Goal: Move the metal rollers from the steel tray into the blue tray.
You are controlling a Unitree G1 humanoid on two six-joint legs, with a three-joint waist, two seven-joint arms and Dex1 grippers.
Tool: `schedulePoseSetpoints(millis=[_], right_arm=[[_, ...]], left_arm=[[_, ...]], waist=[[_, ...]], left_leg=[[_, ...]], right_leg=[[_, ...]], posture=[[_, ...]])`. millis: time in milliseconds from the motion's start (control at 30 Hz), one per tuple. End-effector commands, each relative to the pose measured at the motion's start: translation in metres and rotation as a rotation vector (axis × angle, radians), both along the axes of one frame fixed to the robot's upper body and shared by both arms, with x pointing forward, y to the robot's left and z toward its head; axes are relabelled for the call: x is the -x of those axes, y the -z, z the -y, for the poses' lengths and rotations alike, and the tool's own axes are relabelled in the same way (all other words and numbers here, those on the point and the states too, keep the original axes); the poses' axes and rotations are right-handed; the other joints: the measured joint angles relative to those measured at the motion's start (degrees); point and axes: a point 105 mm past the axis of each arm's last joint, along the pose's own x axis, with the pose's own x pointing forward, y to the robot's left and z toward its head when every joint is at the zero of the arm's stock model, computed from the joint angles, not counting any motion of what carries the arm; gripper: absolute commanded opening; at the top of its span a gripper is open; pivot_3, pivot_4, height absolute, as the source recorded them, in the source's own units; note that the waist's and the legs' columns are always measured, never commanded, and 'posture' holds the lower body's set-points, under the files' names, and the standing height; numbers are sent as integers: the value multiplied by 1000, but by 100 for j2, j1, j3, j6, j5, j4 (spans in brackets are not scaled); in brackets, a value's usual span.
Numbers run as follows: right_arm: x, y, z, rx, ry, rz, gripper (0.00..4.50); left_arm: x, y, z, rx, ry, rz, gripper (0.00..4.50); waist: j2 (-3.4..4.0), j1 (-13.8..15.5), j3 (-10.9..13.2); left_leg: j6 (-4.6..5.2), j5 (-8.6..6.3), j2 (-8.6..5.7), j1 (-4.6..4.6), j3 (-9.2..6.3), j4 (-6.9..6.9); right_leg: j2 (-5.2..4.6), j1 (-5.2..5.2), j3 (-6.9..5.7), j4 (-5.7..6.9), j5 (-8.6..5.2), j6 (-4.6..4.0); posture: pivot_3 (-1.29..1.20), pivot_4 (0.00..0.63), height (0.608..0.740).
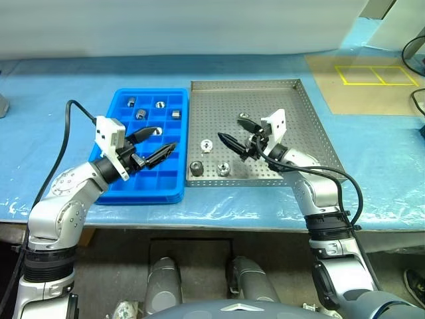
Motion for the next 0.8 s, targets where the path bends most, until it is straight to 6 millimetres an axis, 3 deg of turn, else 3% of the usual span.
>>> schedulePoseSetpoints(millis=[33,800], right_arm=[[8,-27,-8,-31,-65,80,4500],[7,-27,-6,-11,-53,84,4500]], left_arm=[[5,-14,2,15,11,51,4430],[-1,-14,10,32,8,58,4430]], waist=[[0,0,0],[0,3,0]], left_leg=[[0,0,0,0,0,0],[0,1,0,0,0,0]], right_leg=[[0,0,0,0,0,0],[0,0,0,0,0,-1]], posture=[[-17,150,740],[-17,150,740]])
